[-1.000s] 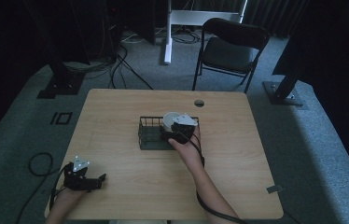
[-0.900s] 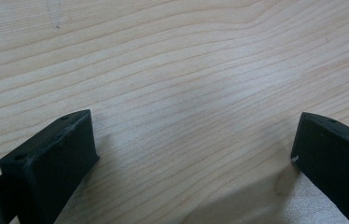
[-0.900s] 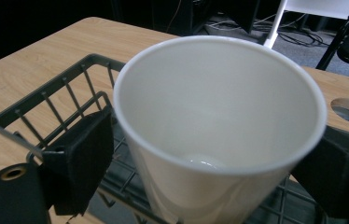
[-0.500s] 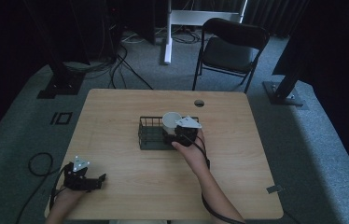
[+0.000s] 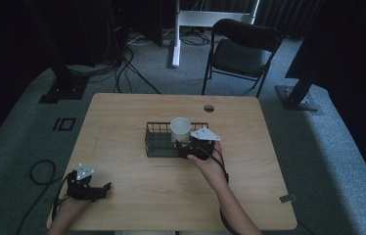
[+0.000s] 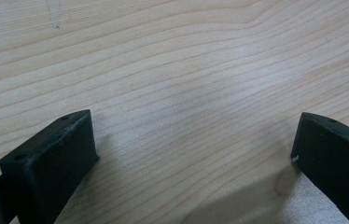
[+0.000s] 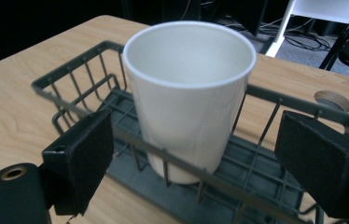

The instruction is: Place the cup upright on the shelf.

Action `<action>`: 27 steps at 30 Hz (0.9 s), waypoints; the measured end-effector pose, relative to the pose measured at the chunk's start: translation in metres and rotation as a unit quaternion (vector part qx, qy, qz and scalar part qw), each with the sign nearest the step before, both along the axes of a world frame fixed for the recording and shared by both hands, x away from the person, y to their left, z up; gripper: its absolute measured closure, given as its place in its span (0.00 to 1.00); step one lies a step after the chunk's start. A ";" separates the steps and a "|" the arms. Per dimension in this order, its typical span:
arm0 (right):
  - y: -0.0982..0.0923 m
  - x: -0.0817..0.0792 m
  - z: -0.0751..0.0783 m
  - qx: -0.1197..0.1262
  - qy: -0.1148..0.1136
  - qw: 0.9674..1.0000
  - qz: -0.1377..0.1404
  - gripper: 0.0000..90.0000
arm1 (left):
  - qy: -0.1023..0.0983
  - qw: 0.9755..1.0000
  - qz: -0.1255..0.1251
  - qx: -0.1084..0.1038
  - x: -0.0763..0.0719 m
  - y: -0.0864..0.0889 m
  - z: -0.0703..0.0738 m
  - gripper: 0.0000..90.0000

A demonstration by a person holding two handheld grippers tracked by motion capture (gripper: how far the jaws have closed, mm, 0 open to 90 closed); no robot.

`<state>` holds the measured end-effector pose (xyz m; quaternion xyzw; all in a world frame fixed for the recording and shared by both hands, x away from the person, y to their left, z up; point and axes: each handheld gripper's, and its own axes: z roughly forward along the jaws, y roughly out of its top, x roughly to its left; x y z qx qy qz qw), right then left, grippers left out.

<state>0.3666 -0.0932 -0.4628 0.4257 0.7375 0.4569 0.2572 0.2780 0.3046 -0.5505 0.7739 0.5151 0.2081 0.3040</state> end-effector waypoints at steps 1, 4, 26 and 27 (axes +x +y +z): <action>-0.001 -0.002 0.000 -0.003 -0.001 1.000 0.002 0.13 | 0.000 1.000 0.000 0.000 0.000 0.000 0.000 0.00; -0.006 -0.006 -0.002 -0.007 -0.005 1.000 -0.001 0.13 | 0.001 1.000 -0.001 0.001 0.000 0.000 0.000 0.00; -0.053 -0.027 -0.027 0.002 -0.004 1.000 -0.029 0.13 | -0.001 1.000 0.000 -0.001 0.000 0.000 0.000 0.00; -0.055 -0.028 -0.029 0.000 -0.001 1.000 -0.030 0.13 | -0.001 1.000 0.000 -0.001 0.000 0.000 0.000 0.00</action>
